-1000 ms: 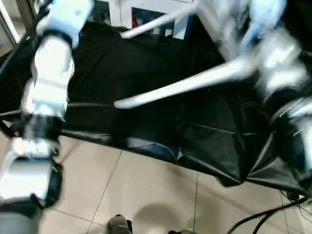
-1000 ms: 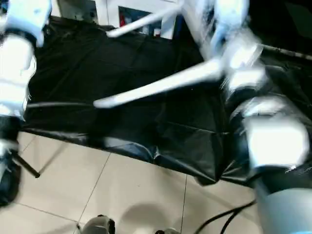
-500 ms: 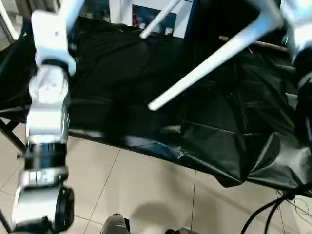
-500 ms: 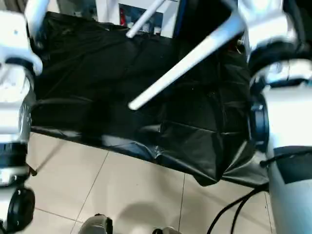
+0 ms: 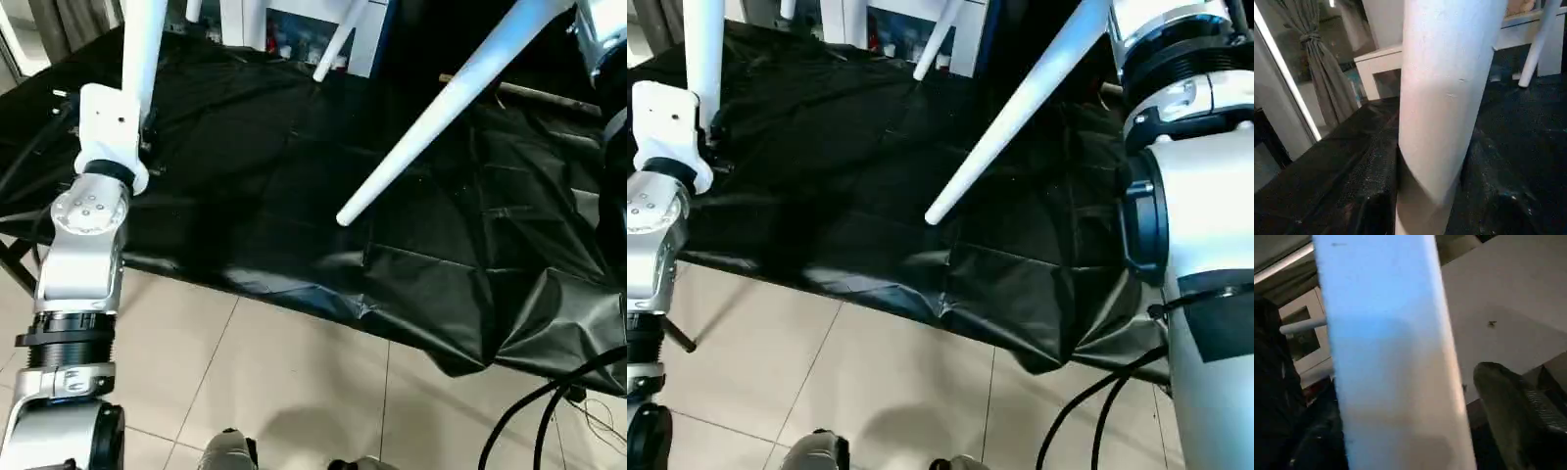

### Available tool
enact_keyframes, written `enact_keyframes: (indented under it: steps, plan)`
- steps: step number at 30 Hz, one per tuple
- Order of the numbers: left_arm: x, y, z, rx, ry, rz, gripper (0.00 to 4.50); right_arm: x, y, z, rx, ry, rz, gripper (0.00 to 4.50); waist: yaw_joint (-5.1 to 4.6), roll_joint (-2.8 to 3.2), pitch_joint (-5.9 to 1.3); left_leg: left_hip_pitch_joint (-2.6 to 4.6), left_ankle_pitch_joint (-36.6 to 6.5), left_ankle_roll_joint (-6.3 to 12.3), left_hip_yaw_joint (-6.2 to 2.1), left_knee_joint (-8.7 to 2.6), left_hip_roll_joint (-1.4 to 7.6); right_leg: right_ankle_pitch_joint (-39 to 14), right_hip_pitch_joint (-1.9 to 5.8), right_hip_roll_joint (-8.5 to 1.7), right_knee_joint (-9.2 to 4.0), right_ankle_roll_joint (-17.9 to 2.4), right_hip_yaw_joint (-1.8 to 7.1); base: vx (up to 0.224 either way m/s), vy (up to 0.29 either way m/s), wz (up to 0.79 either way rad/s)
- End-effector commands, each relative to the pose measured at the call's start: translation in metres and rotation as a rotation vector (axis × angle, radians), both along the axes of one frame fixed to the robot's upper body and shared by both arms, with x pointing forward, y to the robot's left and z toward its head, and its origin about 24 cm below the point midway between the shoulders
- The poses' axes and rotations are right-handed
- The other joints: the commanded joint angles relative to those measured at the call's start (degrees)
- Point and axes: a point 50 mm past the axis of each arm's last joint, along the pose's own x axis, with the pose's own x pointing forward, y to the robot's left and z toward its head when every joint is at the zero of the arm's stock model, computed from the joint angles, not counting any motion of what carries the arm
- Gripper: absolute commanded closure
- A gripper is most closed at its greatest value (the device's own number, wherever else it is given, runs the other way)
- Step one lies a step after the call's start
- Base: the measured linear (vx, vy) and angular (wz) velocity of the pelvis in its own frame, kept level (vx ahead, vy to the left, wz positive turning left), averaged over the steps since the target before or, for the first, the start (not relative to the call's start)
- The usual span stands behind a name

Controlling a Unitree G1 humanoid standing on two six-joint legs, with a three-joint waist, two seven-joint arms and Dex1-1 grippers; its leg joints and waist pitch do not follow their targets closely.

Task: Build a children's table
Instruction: Flip table

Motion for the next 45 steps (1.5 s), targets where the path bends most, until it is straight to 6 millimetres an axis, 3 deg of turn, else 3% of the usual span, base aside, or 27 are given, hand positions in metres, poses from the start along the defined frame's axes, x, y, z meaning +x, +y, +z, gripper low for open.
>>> enact_keyframes:
  steps: [1, 5, 11, 16, 21, 22, 23, 27, 32, 33, 35, 36, 39, 41, 42, 43, 44, 45]
  plan:
    - [0.000, 0.000, -0.007, -0.001, 0.026, -0.002, 2.97, -0.011, 0.002, 0.018, 0.029, -0.049, 0.090, 0.73, -0.81, 0.87, -5.39, 2.54, -9.5, 0.01, -1.27, -3.62, 3.49, -1.3, 3.20, -5.33, -3.18, -11.3, 3.47, 0.000, 0.000, 0.00]
    - [0.000, -0.001, -0.015, 0.035, 0.048, -0.013, 3.01, -0.010, 0.010, 0.011, 0.008, -0.054, 0.141, 0.42, -1.07, 1.15, -5.31, 2.58, -9.7, 0.36, -1.38, -3.70, 3.58, -2.1, 3.05, -5.33, -3.25, -11.6, 3.42, 0.000, 0.000, 0.00]
    - [0.000, 0.003, -0.029, 0.050, 0.093, -0.004, 3.04, -0.011, 0.033, -0.005, 0.087, -0.040, 0.310, 0.34, -1.83, 1.24, -5.31, 2.90, -11.8, -0.16, -1.46, -4.06, 3.77, -3.6, 3.00, -5.44, -3.53, -11.6, 3.43, 0.000, 0.000, 0.00]
    - [0.001, 0.007, -0.035, 0.024, 0.128, -0.013, 3.04, -0.009, 0.050, -0.033, 0.084, 0.020, 0.426, 0.34, -1.97, 0.90, -5.50, 3.31, -11.3, -0.08, -1.35, -4.16, 3.84, -2.0, 2.88, -5.44, -3.46, -11.9, 3.37, 0.000, 0.000, 0.00]
    - [0.001, 0.011, -0.043, 0.054, 0.172, -0.031, 3.04, -0.008, 0.061, -0.053, 0.118, 0.040, 0.491, 0.34, -2.16, 0.61, -5.57, 3.60, -14.4, -1.53, -1.46, -4.63, 3.95, -4.4, 2.74, -5.59, -3.79, -11.4, 3.29, 0.000, 0.000, 0.00]
    - [-0.001, 0.014, -0.048, 0.075, 0.206, -0.030, 3.04, -0.009, 0.067, -0.066, 0.145, 0.056, 0.530, 0.34, -2.25, 0.42, -5.50, 3.50, -14.8, -1.75, -1.52, -4.77, 3.98, -5.0, 2.80, -5.62, -3.86, -11.3, 3.30, 0.000, 0.000, 0.00]
    - [-0.002, 0.016, -0.052, 0.086, 0.224, -0.025, 3.04, -0.009, 0.070, -0.074, 0.169, 0.067, 0.553, 0.34, -2.12, 0.64, -5.50, 3.66, -15.7, -2.17, -1.56, -4.88, 4.03, -6.1, 2.68, -5.86, -4.06, -10.8, 3.33, 0.000, 0.000, 0.00]
    - [-0.004, 0.020, -0.062, 0.106, 0.272, -0.027, 3.04, -0.011, 0.078, -0.094, 0.232, 0.087, 0.596, 0.34, -2.42, 0.54, -5.50, 4.33, -21.0, -4.70, -1.91, -5.53, 4.06, -10.6, 2.55, -5.90, -4.54, -9.9, 3.23, 0.000, 0.000, 0.00]
    - [-0.004, 0.023, -0.071, 0.113, 0.299, -0.027, 3.04, -0.020, 0.087, -0.132, 0.302, 0.139, 0.665, 0.34, -2.19, 0.28, -5.79, 4.40, -17.5, -4.14, -1.79, -5.70, 4.04, -6.2, 2.94, -6.04, -4.36, -9.0, 3.33, 0.000, 0.000, 0.00]
    - [-0.003, 0.023, -0.074, 0.125, 0.312, -0.034, 3.04, -0.023, 0.087, -0.145, 0.311, 0.164, 0.664, 0.34, -2.35, -0.15, -5.88, 4.35, -16.7, -4.03, -1.84, -5.75, 3.99, -5.7, 3.13, -5.87, -4.36, -8.9, 3.29, 0.000, 0.000, 0.00]
    - [-0.003, 0.022, -0.078, 0.112, 0.335, -0.056, 3.04, -0.025, 0.085, -0.158, 0.351, 0.197, 0.645, 0.34, -2.23, -0.12, -6.02, 4.58, -16.1, -4.41, -1.78, -5.78, 3.94, -5.1, 3.12, -5.88, -4.36, -8.8, 3.23, 0.000, 0.000, 0.00]
    - [-0.003, 0.022, -0.078, 0.112, 0.335, -0.056, 2.69, -0.025, 0.085, -0.158, 0.351, 0.197, 0.645, 0.34, -2.20, -0.07, -6.05, 4.71, -16.8, -4.92, -1.84, -5.90, 3.96, -6.0, 3.06, -5.82, -4.37, -8.9, 3.13, 0.000, 0.000, 0.00]
    - [-0.002, 0.021, -0.082, 0.075, 0.355, -0.055, 2.30, -0.032, 0.080, -0.190, 0.397, 0.291, 0.617, 0.34, -2.31, -0.13, -5.78, 5.26, -21.4, -6.46, -1.95, -6.28, 3.95, -10.6, 2.72, -5.66, -5.02, -7.9, 3.08, 0.000, 0.000, 0.00]
    - [0.000, 0.022, -0.082, 0.073, 0.345, -0.039, 2.19, -0.039, 0.073, -0.214, 0.450, 0.370, 0.575, 0.34, -2.37, 0.11, -5.55, 5.59, -25.7, -7.42, -2.30, -6.74, 4.03, -15.2, 2.76, -5.91, -5.73, -7.0, 3.07, 0.000, 0.000, 0.00]
    - [0.000, 0.022, -0.082, 0.072, 0.345, -0.040, 2.13, -0.040, 0.073, -0.217, 0.457, 0.380, 0.572, 0.34, -2.53, -0.16, -5.51, 5.58, -27.3, -7.75, -2.51, -6.86, 4.02, -17.0, 2.76, -6.03, -6.04, -6.6, 3.12, 0.000, 0.000, 0.00]
    - [0.000, 0.023, -0.082, 0.081, 0.348, -0.038, 2.05, -0.044, 0.069, -0.225, 0.467, 0.407, 0.558, 0.34, -2.45, 0.04, -5.70, 5.65, -27.5, -7.90, -2.60, -6.81, 3.99, -17.0, 2.77, -6.14, -5.92, -6.6, 3.14, 0.000, 0.000, 0.00]
    - [0.000, 0.024, -0.082, 0.088, 0.351, -0.036, 1.96, -0.046, 0.068, -0.229, 0.472, 0.425, 0.551, 0.34, -2.49, -0.15, -5.72, 5.33, -26.0, -7.50, -2.59, -6.81, 3.93, -16.0, 2.94, -6.29, -5.98, -6.9, 3.26, 0.000, 0.000, 0.00]
    - [-0.001, 0.026, -0.083, 0.093, 0.361, -0.029, 1.88, -0.051, 0.064, -0.239, 0.500, 0.478, 0.539, 0.34, -2.30, 0.44, -5.71, 5.34, -26.0, -7.52, -2.64, -6.85, 3.91, -15.9, 2.98, -6.35, -6.00, -6.9, 3.26, 0.000, 0.000, 0.00]
